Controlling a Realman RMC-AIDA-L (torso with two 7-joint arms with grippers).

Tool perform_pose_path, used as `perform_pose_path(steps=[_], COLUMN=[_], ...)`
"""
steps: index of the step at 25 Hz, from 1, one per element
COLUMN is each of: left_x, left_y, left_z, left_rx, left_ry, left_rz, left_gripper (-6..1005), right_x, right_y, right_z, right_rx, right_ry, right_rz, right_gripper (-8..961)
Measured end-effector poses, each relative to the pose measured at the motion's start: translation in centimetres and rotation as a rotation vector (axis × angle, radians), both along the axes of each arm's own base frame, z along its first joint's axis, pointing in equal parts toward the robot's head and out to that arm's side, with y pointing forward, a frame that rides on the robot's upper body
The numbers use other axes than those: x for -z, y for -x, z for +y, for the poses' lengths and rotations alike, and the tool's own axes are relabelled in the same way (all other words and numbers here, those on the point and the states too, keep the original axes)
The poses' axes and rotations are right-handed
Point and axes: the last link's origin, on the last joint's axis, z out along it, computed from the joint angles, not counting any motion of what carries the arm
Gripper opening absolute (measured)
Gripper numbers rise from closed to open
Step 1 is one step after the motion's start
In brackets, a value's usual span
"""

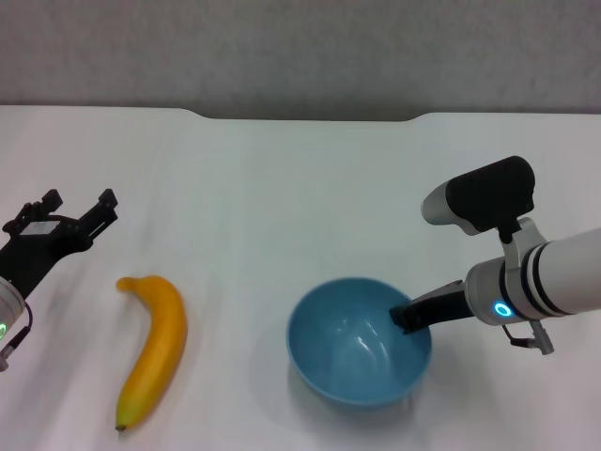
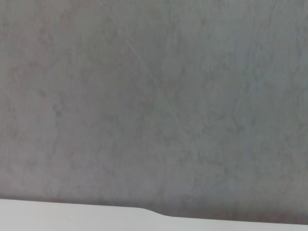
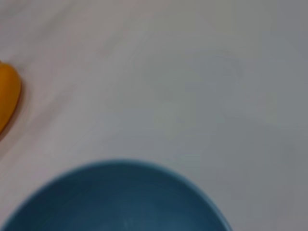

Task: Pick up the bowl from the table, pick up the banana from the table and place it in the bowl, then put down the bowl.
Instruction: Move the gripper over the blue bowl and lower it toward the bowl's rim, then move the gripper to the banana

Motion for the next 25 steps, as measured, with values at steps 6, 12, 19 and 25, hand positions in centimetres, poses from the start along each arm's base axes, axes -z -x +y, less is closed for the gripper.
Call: perform_pose_path(steps=[6, 12, 19, 25], left_x=[0.3, 0.2, -1.1, -1.4], left_y=[-0.2, -3.3, -6.9, -8.3], left_z=[0.1, 0.5, 1.6, 2.4], left_rx=[0.013, 0.119, 0.15, 0.063], left_ry=[0.017, 0.111, 0.172, 0.271], left_rz=[0.009, -0.09, 0.0, 0.128], left_gripper=[865, 864, 863, 861], right_x=[-0.3, -1.0, -1.6, -1.7], right_y=[-0.4, -1.5, -1.3, -1.7], right_z=[0.2, -0.2, -0.5, -0.7], right_rx=[0.012, 0.005, -0.028, -0.018], right_ry=[-0.048, -0.109, -0.152, -0.157], right_rz=[0.027, 0.08, 0.113, 0.11], right_gripper=[41, 21, 21, 22])
